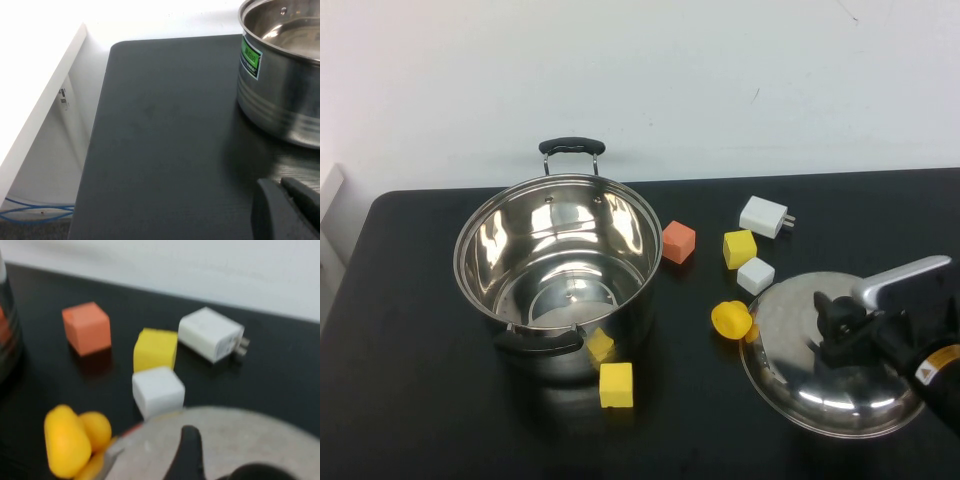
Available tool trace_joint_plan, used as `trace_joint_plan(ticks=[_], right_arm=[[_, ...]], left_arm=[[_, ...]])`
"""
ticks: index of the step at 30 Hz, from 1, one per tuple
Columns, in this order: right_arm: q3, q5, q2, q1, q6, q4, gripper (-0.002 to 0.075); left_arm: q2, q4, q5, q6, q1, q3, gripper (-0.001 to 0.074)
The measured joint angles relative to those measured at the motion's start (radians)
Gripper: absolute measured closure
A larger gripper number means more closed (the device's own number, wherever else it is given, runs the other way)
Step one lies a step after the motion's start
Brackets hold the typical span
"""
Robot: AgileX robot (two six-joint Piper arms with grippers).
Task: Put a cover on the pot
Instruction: Pick up the pot lid, then place the pot lid on the pot
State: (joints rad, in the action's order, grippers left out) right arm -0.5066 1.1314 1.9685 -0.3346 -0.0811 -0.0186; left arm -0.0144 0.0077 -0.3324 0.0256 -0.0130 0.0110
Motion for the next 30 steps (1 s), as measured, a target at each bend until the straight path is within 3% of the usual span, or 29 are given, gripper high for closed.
trace_joint_plan(ticks=[9, 12, 14, 21, 30], right_arm=[[-0.027, 0.019, 0.123, 0.000, 0.060, 0.002, 0.0171], [-0.027, 0.027, 0.123, 0.000, 0.064, 0.002, 0.0258], [-0.027, 0.032, 0.123, 0.000, 0.068, 0.002, 0.0372], [-0.012, -0.005, 0.043, -0.001, 0.068, -0.004, 0.0379], [0.016, -0.096, -0.375, -0.018, 0.068, -0.003, 0.0379]], left_arm=[[0.000, 0.000, 0.000, 0.000, 0.000, 0.000, 0.0736], [0.000, 0.000, 0.000, -0.002, 0.000, 0.000, 0.0736], [0.000, 0.000, 0.000, -0.002, 0.000, 0.000, 0.0736], [0.000, 0.000, 0.000, -0.002, 0.000, 0.000, 0.0736], [0.000, 0.000, 0.000, -0.002, 0.000, 0.000, 0.0737]])
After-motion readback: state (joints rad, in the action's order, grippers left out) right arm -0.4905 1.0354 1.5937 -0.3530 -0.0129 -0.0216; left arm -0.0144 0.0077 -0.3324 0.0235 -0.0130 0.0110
